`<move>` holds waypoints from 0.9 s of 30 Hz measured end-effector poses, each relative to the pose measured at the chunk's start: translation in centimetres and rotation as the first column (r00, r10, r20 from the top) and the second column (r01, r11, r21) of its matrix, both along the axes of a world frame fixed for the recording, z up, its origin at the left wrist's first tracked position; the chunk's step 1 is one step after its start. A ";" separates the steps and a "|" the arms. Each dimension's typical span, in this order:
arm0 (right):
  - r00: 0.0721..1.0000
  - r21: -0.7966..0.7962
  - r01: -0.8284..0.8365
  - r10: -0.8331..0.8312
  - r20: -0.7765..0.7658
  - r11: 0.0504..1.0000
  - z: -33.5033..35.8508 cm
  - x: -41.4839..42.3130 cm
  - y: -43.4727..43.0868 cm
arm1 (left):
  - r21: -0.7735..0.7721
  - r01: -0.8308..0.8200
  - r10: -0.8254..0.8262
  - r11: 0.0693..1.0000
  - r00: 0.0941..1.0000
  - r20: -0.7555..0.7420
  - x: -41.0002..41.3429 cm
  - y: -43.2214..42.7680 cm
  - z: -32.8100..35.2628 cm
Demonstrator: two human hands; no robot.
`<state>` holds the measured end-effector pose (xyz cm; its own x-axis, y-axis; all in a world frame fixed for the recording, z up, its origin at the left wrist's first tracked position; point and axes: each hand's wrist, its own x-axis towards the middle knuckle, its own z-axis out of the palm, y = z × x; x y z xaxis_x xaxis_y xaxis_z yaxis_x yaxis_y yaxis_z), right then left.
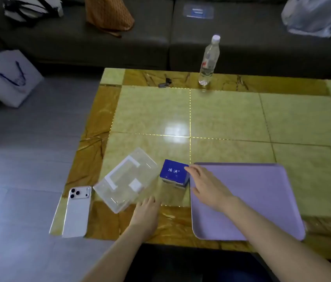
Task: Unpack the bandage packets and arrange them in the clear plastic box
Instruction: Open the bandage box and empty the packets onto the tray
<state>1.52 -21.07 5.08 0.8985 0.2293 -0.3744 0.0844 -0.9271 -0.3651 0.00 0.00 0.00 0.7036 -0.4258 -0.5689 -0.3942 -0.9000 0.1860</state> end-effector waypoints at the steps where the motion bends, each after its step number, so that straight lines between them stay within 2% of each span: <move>1: 1.000 -0.019 -0.013 0.014 0.014 1.000 -1.2 0.6 0.3 | 0.016 -0.013 0.013 1.000 1.000 0.002 0.3 -0.1 -1.1; 9: 0.985 0.084 -0.054 0.039 0.169 0.995 -8.5 4.3 0.0 | 0.057 -0.018 0.005 0.998 0.974 0.227 2.4 -1.9 -9.6; 16: 0.934 0.149 0.051 -0.100 0.343 0.988 -11.7 7.9 -2.6 | -0.066 0.025 0.016 0.997 0.830 0.557 4.1 -5.3 -13.8; 22: 0.912 0.193 0.051 -0.125 0.391 0.980 -12.6 10.7 -3.0 | -0.216 0.019 0.127 0.976 0.756 0.642 4.6 -6.0 -15.2; 27: 0.892 0.289 0.087 -0.204 0.403 0.953 -12.4 10.0 -2.4 | -0.214 -0.014 0.149 0.977 0.761 0.631 3.8 -6.0 -15.0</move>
